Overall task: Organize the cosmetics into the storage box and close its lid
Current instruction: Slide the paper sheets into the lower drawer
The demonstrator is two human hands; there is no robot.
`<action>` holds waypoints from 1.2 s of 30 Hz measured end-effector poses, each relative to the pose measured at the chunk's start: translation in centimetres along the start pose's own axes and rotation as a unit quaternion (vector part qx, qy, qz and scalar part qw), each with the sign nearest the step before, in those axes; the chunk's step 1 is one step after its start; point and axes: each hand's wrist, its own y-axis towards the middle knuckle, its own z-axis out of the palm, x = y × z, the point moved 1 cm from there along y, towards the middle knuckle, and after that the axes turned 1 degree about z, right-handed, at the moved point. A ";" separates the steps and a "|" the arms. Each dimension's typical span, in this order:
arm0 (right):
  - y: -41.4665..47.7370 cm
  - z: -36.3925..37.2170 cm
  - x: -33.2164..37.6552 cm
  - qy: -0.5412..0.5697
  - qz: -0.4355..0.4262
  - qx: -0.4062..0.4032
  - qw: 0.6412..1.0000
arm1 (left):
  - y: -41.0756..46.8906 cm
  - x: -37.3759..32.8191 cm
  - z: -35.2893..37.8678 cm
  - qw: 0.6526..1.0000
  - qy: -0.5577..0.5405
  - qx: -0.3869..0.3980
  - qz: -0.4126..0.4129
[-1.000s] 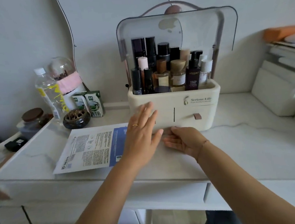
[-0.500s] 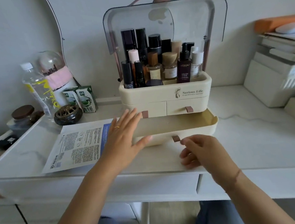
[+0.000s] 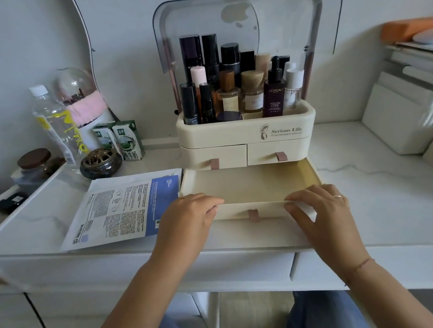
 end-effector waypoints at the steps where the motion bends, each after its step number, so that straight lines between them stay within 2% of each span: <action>1: -0.2 -0.2 0.0 0.003 0.001 0.003 1.000 | -0.3 -0.1 -0.1 1.000 0.001 0.002 0.009; 7: -0.9 -1.4 0.6 -0.008 0.020 0.017 1.000 | -1.2 -0.4 -0.4 1.000 -0.008 -0.005 0.029; 11: -1.1 -2.0 2.7 0.060 0.026 -0.028 0.997 | -1.7 0.6 -1.5 0.996 -0.057 -0.068 0.008; 13: -1.5 -1.9 5.4 0.135 0.001 -0.051 0.990 | -2.2 2.5 -2.9 0.987 -0.091 -0.128 -0.045; 14: -1.9 -1.5 7.2 0.188 -0.011 -0.033 0.982 | -2.6 4.0 -3.7 0.978 -0.100 -0.164 -0.084; 17: -4.0 1.7 12.3 0.327 -0.031 0.118 0.937 | -3.6 9.4 -5.9 0.940 -0.097 -0.232 -0.233; 19: -4.8 4.4 15.1 0.320 -0.051 0.199 0.925 | -4.0 12.8 -7.1 0.915 -0.098 -0.210 -0.331; 22: -3.5 8.0 17.4 0.290 -0.040 0.208 0.933 | -4.1 16.0 -8.2 0.879 -0.141 -0.139 -0.434; 25: -1.8 10.4 18.5 0.282 0.018 0.210 0.936 | -3.7 17.4 -8.6 0.874 -0.186 -0.073 -0.444; 30: -1.3 13.0 19.1 0.281 0.036 0.210 0.936 | -3.1 18.3 -9.4 0.868 -0.266 -0.039 -0.417; 36: 0.8 13.9 19.4 0.316 0.050 0.217 0.922 | -3.8 18.8 -9.8 0.849 -0.301 -0.137 -0.413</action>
